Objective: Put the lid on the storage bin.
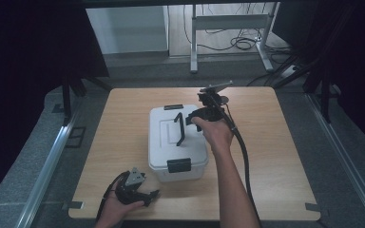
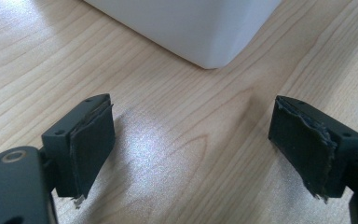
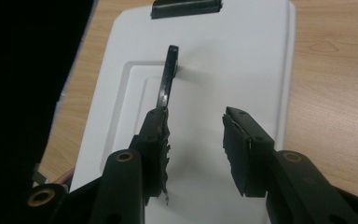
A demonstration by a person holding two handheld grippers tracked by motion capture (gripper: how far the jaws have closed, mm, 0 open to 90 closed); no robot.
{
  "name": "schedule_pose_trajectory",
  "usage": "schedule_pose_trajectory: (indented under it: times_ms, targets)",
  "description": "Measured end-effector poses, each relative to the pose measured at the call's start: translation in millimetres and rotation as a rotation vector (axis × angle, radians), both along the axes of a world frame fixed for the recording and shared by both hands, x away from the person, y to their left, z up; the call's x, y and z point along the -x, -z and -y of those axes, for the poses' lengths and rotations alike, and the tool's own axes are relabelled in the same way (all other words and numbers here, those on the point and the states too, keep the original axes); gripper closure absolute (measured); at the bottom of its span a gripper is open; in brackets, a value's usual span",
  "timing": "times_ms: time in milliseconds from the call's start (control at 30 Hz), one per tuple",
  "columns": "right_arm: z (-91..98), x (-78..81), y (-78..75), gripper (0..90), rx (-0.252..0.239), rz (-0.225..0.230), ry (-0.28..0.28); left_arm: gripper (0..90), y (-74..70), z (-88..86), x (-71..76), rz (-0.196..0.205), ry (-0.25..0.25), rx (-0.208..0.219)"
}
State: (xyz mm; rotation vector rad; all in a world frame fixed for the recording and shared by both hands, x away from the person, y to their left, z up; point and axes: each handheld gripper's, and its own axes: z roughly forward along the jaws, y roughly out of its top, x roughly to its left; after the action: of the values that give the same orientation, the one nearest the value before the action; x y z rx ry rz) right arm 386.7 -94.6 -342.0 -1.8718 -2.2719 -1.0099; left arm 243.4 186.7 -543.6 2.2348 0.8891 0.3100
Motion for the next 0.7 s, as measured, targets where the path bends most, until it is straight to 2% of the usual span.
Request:
schedule_pose_trajectory:
  times_ms: [167,200,233,300,367,567,700]
  targets:
    - [26.9,3.1,-0.7,59.6,-0.019,0.04,-0.001,14.3,0.0,-0.1,-0.1,-0.001,0.001,0.0]
    - [26.9,3.1,-0.7,59.6,-0.019,0.04,-0.001,14.3,0.0,-0.1,0.0,-0.001,0.001,0.0]
    - [36.0,3.5,0.2,59.5,-0.021,0.05,0.002,14.3,-0.1,-0.1,-0.1,-0.001,0.001,0.0]
    - [40.3,3.5,0.9,59.3,-0.02,0.055,0.003,14.3,-0.2,-0.1,-0.1,-0.002,0.001,-0.001]
    - [54.0,3.8,4.6,58.3,-0.022,0.072,0.009,14.3,-0.2,-0.1,-0.1,-0.002,0.001,-0.001]
    - [76.3,8.4,15.9,57.3,0.008,0.102,0.028,14.3,-0.1,0.1,0.0,-0.001,-0.001,0.001]
    - [93.6,14.4,29.2,55.9,-0.004,0.124,0.038,14.3,0.0,0.1,0.1,0.0,-0.002,0.001]
